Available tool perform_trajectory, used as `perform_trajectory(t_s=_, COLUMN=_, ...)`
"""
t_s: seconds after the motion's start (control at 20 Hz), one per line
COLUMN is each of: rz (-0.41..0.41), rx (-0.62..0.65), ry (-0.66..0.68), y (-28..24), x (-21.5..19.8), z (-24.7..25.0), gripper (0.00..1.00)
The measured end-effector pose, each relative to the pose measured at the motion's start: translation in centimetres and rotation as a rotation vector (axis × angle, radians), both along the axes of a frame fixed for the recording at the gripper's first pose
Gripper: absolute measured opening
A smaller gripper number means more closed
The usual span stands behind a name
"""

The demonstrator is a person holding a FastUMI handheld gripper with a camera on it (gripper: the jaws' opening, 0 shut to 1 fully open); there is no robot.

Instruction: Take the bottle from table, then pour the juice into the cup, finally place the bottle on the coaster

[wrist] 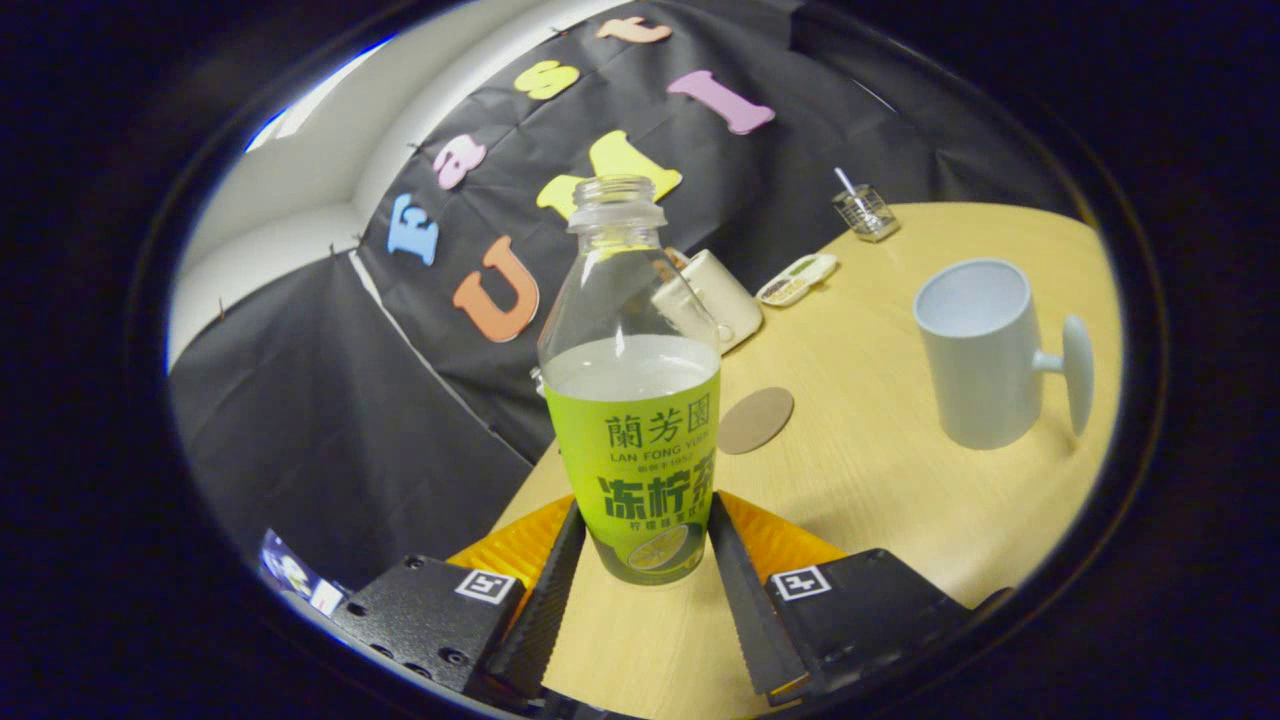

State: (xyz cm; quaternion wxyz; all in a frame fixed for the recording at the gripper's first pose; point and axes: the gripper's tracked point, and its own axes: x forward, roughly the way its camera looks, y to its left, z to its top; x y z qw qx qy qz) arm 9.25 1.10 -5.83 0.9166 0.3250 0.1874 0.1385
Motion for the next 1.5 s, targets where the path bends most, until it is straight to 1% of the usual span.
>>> perform_trajectory(t_s=0.15, rz=0.003, rx=0.076, ry=0.022, y=-0.2, x=-0.1, z=-0.1, gripper=0.78)
perform_trajectory(t_s=0.35, rz=0.009, rx=0.209, ry=0.031, y=-0.4, x=-0.1, z=0.3, gripper=0.78)
perform_trajectory(t_s=0.65, rz=0.005, rx=0.382, ry=0.043, y=-1.6, x=0.0, z=2.0, gripper=0.78)
perform_trajectory(t_s=0.9, rz=0.035, rx=0.521, ry=0.056, y=-1.6, x=0.3, z=3.6, gripper=0.78)
perform_trajectory(t_s=1.15, rz=0.038, rx=0.617, ry=0.073, y=-1.8, x=0.6, z=3.9, gripper=0.77)
perform_trajectory(t_s=1.3, rz=0.05, rx=0.697, ry=0.058, y=-1.9, x=0.5, z=5.2, gripper=0.77)
perform_trajectory(t_s=1.5, rz=0.062, rx=0.769, ry=0.05, y=-1.8, x=0.2, z=6.4, gripper=0.77)
